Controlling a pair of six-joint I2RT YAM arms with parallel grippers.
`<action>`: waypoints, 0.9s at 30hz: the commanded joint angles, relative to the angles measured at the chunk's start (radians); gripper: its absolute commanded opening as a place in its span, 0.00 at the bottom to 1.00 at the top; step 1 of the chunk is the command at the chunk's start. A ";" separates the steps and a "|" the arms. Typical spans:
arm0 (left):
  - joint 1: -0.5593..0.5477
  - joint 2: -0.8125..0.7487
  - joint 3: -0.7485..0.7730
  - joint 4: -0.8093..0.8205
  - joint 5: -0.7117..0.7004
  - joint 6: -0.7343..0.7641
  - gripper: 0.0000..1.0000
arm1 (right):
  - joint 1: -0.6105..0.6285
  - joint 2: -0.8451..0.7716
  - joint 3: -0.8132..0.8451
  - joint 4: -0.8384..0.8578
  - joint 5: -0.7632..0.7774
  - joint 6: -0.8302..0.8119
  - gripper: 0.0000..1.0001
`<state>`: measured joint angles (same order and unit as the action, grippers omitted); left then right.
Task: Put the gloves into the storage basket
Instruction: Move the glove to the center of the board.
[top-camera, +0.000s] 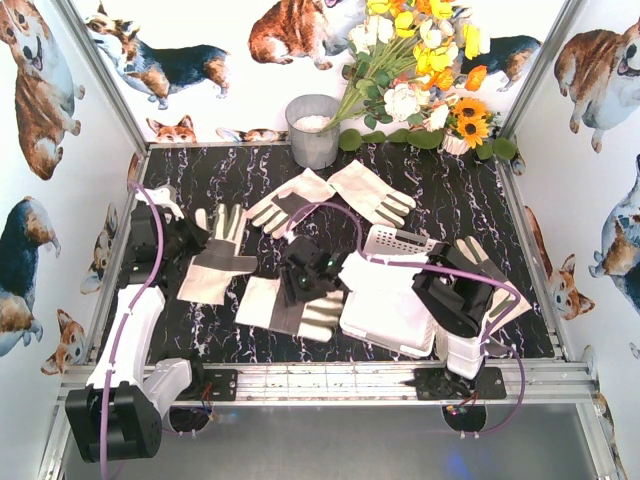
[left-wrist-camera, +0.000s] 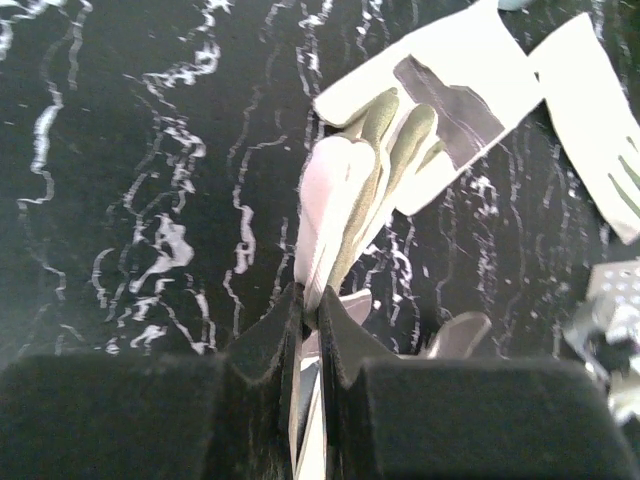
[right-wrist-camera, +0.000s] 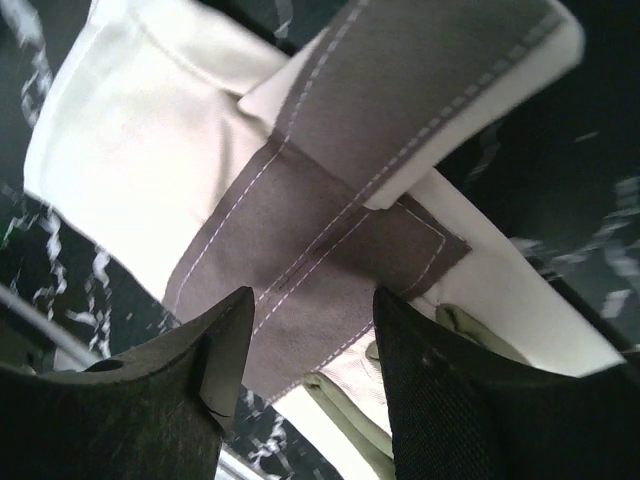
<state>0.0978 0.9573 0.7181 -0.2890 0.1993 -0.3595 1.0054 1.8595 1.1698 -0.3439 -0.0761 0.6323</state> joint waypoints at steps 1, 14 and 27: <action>0.013 -0.010 -0.014 0.073 0.164 -0.057 0.00 | -0.073 0.013 0.028 -0.055 0.144 -0.061 0.53; -0.005 -0.009 0.046 0.017 0.439 -0.241 0.00 | -0.268 0.085 0.110 -0.059 0.248 -0.158 0.54; -0.122 0.026 -0.266 0.310 0.473 -0.617 0.00 | -0.343 -0.092 0.165 -0.109 0.052 -0.248 0.63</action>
<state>-0.0116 0.9333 0.5583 -0.1104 0.6643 -0.8299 0.6579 1.9072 1.3006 -0.4416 0.0769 0.4198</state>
